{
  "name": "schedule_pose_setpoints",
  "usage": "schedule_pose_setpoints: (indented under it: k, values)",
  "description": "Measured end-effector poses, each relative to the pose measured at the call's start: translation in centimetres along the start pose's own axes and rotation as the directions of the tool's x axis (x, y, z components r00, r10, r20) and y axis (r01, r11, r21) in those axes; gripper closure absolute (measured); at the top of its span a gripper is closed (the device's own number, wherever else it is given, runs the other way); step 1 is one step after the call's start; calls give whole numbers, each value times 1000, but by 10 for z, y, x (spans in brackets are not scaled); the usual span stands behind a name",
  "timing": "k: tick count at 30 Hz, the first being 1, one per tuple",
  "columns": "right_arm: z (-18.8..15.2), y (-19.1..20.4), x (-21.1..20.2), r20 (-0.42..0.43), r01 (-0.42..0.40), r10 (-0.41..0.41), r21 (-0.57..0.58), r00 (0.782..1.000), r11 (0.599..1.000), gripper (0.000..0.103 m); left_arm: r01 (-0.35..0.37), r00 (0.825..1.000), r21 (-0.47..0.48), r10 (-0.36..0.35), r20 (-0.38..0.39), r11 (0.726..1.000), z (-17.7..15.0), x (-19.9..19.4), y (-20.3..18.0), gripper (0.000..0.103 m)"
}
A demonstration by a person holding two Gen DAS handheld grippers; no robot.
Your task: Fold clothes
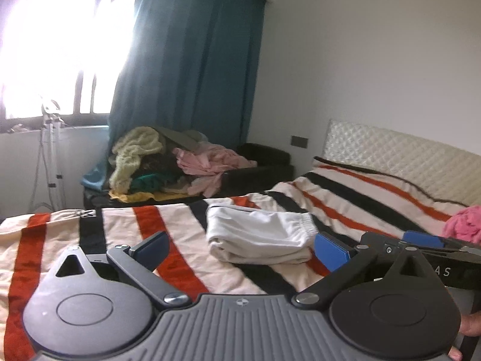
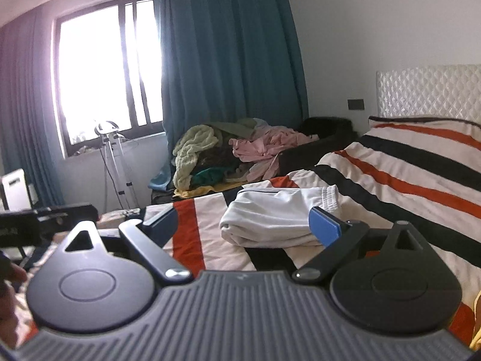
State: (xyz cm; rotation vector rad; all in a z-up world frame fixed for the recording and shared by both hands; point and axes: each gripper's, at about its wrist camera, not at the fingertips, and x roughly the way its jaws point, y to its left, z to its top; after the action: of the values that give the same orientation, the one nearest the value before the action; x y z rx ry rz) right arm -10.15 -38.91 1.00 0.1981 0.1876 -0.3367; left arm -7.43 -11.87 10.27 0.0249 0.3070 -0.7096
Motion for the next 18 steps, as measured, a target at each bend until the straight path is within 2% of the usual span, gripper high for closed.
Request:
schedule_pose_setpoints:
  k: [6, 9, 18]
  values:
    - [-32, 9, 16, 14, 13, -12, -31, 1000, 999, 8, -20, 1000, -12, 20, -18, 1000, -23, 20, 9, 0]
    - [-46, 9, 24, 23, 24, -23, -40, 999, 999, 8, -10, 1000, 18, 11, -23, 1000, -34, 29, 8, 0]
    - [-75, 3, 37, 17, 49, -48, -37, 999, 998, 8, -63, 997, -11, 62, -44, 998, -63, 47, 18, 0]
